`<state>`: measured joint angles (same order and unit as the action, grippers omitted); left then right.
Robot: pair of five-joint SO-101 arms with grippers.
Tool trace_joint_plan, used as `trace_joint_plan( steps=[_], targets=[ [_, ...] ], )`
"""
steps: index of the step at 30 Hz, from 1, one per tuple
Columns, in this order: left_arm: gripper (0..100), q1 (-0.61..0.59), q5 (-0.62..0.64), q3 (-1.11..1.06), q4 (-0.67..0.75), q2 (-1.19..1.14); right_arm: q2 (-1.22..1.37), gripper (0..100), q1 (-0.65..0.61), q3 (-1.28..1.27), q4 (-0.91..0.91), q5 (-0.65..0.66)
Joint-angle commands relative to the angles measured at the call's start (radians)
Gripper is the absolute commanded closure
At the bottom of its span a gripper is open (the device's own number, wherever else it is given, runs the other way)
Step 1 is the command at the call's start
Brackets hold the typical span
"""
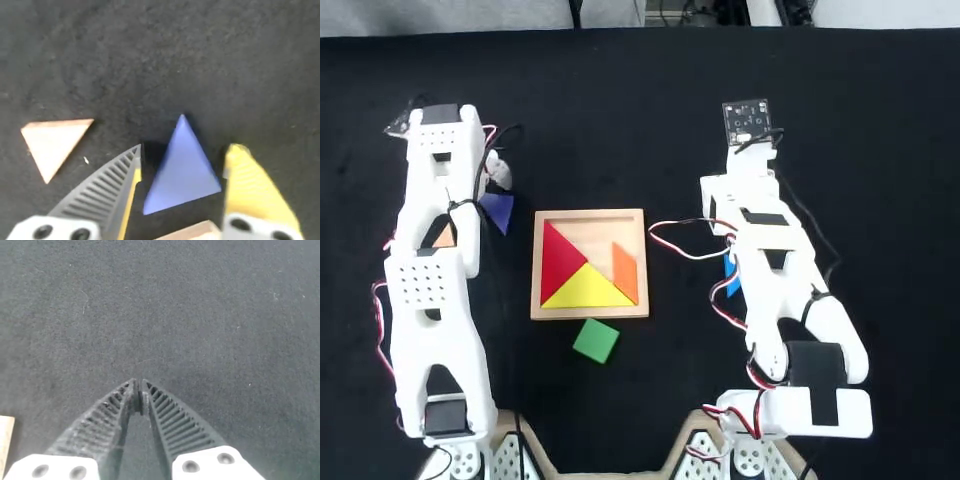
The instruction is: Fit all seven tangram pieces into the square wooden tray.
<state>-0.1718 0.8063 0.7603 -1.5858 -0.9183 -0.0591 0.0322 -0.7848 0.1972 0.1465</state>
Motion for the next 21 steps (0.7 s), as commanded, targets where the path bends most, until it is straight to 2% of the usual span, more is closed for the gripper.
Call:
trace_joint_plan(
  steps=[1, 4, 10, 21],
  targets=[
    [69, 0.028, -0.072, 0.108, -0.084, 0.009, -0.041, 98.6, -0.014, 0.018, -0.020, -0.002],
    [69, 0.038, -0.094, 0.153, -0.129, 0.005, -0.041, 98.6, -0.014, 0.018, -0.020, -0.002],
    [69, 0.038, 0.021, 0.120, -0.075, -0.051, -0.041, 98.6, -0.015, 0.018, -0.020, -0.002],
    [69, 0.002, -0.026, 0.180, -0.117, -0.098, -0.041, 98.6, -0.015, 0.018, -0.018, -0.002]
  ],
)
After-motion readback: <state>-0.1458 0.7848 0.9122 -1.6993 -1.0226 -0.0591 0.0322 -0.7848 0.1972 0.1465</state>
